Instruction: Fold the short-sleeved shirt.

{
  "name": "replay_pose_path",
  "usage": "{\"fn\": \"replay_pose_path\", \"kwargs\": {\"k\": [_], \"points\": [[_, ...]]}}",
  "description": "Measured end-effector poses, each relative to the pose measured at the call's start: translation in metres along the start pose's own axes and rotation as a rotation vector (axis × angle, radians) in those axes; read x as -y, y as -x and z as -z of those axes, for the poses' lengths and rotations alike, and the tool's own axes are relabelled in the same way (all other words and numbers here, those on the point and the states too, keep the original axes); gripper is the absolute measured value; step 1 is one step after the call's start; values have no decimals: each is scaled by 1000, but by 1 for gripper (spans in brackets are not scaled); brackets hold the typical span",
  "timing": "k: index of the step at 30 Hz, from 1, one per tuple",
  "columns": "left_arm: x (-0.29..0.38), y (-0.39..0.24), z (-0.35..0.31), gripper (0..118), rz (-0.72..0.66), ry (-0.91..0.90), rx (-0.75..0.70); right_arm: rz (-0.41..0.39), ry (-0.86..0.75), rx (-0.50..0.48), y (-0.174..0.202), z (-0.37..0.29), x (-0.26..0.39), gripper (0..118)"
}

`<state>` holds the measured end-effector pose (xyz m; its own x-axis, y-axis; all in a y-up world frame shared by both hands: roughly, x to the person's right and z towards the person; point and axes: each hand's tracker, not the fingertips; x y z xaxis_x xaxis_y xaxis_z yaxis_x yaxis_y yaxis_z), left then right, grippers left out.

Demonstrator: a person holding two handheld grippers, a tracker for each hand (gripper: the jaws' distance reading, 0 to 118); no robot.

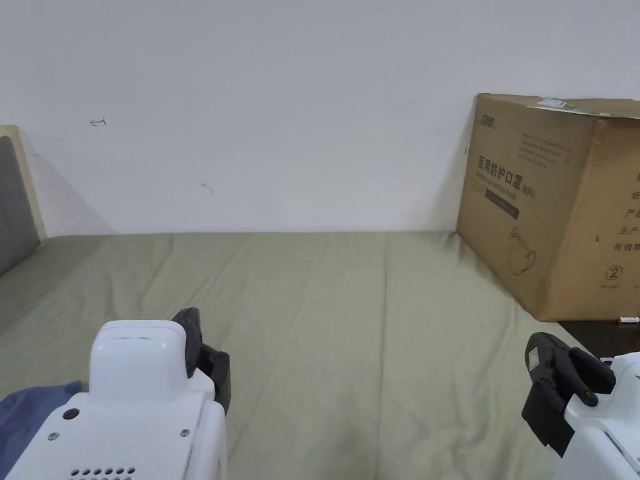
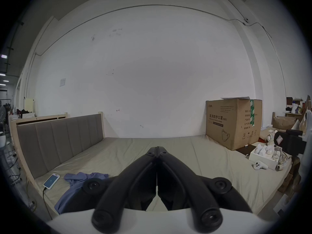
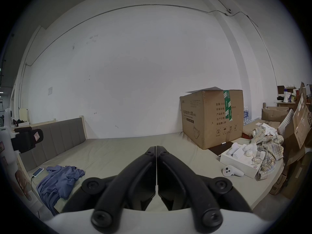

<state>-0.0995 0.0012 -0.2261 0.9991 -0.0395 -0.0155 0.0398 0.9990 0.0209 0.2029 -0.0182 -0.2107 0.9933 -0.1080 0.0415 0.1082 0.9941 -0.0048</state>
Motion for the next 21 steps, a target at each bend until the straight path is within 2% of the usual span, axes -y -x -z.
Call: {"fn": "replay_pose_path", "kwargs": {"k": [4, 9, 14, 18, 21], "points": [[1, -1, -1, 0, -3, -1, 29, 29, 6, 16, -4, 1, -3, 0], [-1, 23, -7, 0, -18, 14, 7, 9, 10, 13, 7, 9, -2, 0], [-7, 87, -31, 0, 5, 21, -181, 27, 71, -183, 63, 35, 3, 0], [-11, 130, -61, 0, 86, 3, -335, -77, 77, -359, 133, 40, 7, 0], [-9, 145, -76, 0, 77, 11, -353, -55, 123, -499, 161, 45, 6, 0]]}}
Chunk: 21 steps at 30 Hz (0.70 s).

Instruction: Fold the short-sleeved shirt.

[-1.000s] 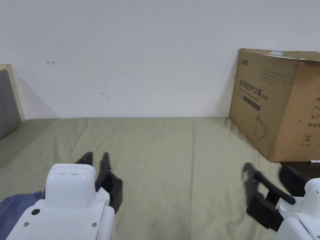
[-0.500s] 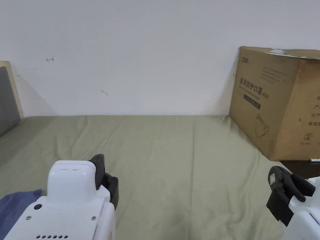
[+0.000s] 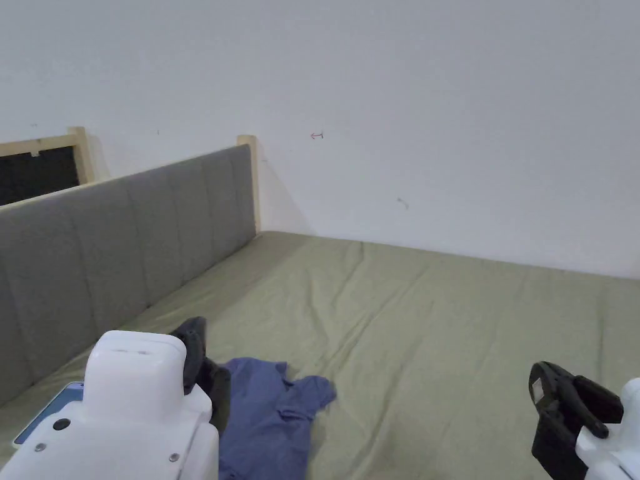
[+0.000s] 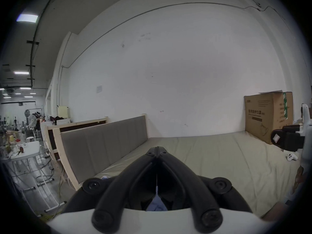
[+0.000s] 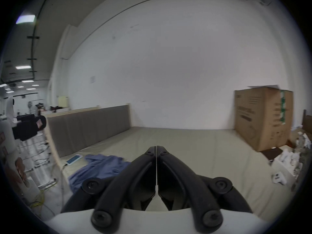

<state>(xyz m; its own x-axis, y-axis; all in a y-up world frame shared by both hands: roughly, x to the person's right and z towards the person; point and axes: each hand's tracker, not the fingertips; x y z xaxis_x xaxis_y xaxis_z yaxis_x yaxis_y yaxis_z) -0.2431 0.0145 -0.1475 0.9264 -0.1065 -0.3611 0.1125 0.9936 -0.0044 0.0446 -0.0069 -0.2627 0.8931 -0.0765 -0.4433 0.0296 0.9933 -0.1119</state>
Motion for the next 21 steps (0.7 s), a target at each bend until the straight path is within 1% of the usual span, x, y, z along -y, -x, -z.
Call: {"fn": "replay_pose_path", "kwargs": {"k": [1, 5, 6, 8, 10, 11, 13, 14, 15, 16, 17, 18, 19, 20, 21], "points": [[1, 3, -2, 0, -2, 5, -10, 7, 5, -19, 4, 4, -1, 0], [-3, 6, 1, 0, -30, 8, -17, -1, -7, -26, 4, 4, -3, 0], [-10, 9, 6, 0, -58, -3, -21, 1, -3, -33, 2, 4, -5, 0], [-26, 15, 30, 0, -47, 7, -29, 7, 13, -36, -3, 2, -6, 0], [-38, 27, 82, 0, 13, 205, 56, 17, 41, -24, -12, 0, -4, 0], [-37, 33, 109, 0, -2, 297, 116, 26, 57, -18, -16, 1, -2, 0], [-14, 45, 172, 0, -94, 554, 263, 61, 101, -3, -27, 2, 5, 0], [2, 49, 199, 0, -128, 672, 305, 76, 120, 5, -31, 3, 9, 0], [25, 49, 226, 4, -178, 783, 309, 91, 141, 14, -37, 5, 13, 0], [50, 50, 248, 23, -234, 880, 304, 98, 162, 26, -41, 6, 19, 0], [72, 52, 266, 68, -282, 944, 302, 98, 182, 39, -46, 7, 23, 0], [96, 54, 283, 86, -336, 1014, 302, 99, 207, 51, -50, 8, 28, 0], [118, 53, 293, 87, -396, 1039, 319, 98, 226, 61, -55, 9, 32, 0], [133, 52, 304, 88, -433, 1063, 301, 99, 241, 69, -59, 9, 36, 0], [151, 50, 317, 93, -437, 1101, 267, 101, 258, 78, -63, 9, 40, 0]]}}
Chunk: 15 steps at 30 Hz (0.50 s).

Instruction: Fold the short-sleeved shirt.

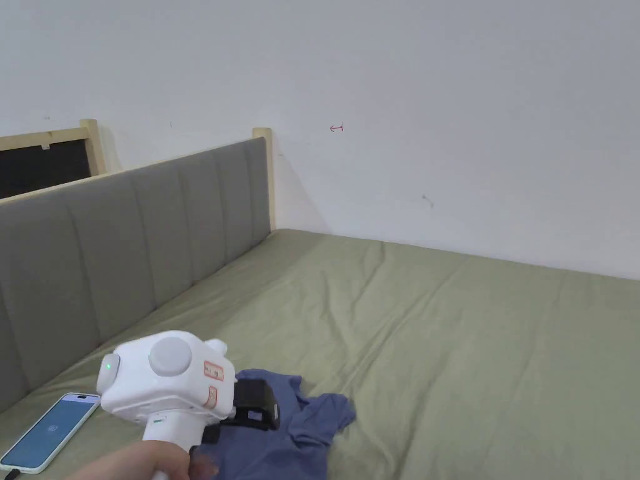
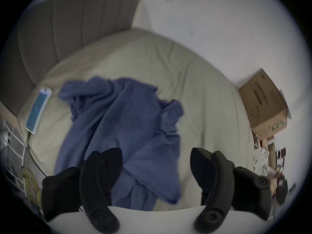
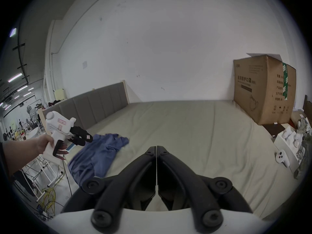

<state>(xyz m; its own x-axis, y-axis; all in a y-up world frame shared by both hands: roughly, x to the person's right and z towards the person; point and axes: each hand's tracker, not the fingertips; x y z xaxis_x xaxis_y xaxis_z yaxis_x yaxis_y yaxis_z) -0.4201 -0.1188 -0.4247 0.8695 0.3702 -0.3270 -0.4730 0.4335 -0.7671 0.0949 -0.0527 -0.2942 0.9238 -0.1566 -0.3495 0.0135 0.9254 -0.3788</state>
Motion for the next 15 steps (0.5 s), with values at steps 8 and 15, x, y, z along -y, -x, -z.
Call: {"fn": "replay_pose_path", "kwargs": {"k": [8, 15], "points": [[13, 11, 126, 109, 268, 142, -297, 10, 101, 41, -21, 21, 13, 0], [25, 16, 108, 90, 218, 1, -278, 29, 135, 31, -19, 34, 19, 0]]}}
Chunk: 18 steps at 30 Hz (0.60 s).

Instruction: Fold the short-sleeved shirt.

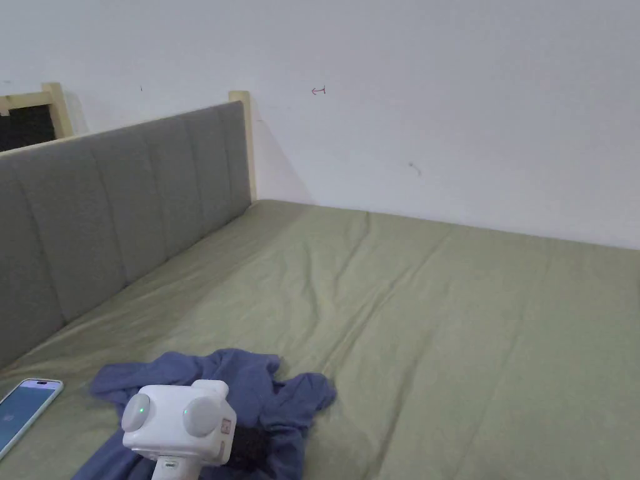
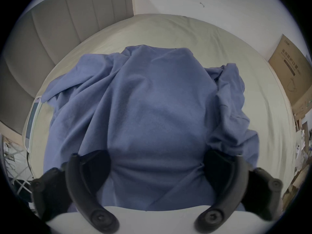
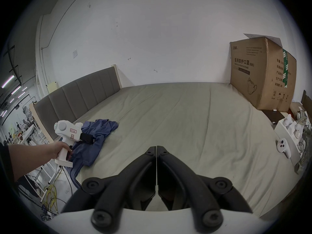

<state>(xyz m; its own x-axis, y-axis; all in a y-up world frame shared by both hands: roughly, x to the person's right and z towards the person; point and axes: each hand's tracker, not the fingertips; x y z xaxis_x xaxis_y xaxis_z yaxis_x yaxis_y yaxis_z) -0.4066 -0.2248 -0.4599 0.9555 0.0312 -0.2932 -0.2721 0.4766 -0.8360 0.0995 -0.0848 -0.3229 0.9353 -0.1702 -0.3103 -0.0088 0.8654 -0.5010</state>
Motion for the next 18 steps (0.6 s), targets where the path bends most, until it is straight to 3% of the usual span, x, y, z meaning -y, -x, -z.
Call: {"fn": "replay_pose_path", "kwargs": {"k": [1, 2, 6, 9, 13, 18], "points": [[3, 1, -10, 65, -2, -38, 14, 1, 6, -4, 1, 0, 1, 0], [6, 2, -18, 2, -5, -73, 26, 1, 13, -10, 2, 0, 1, 0], [13, 6, -52, 3, -24, -162, 103, -5, 13, -37, 5, -10, -1, 0], [10, 6, -88, 3, 79, -251, 96, -14, -9, -39, 4, -22, -7, 0], [0, 0, -164, 3, 126, -421, 120, 2, -64, -30, -5, -42, -17, 0], [-19, -44, -271, 3, 187, -680, 265, 42, -115, -8, -16, -61, -25, 0]]}}
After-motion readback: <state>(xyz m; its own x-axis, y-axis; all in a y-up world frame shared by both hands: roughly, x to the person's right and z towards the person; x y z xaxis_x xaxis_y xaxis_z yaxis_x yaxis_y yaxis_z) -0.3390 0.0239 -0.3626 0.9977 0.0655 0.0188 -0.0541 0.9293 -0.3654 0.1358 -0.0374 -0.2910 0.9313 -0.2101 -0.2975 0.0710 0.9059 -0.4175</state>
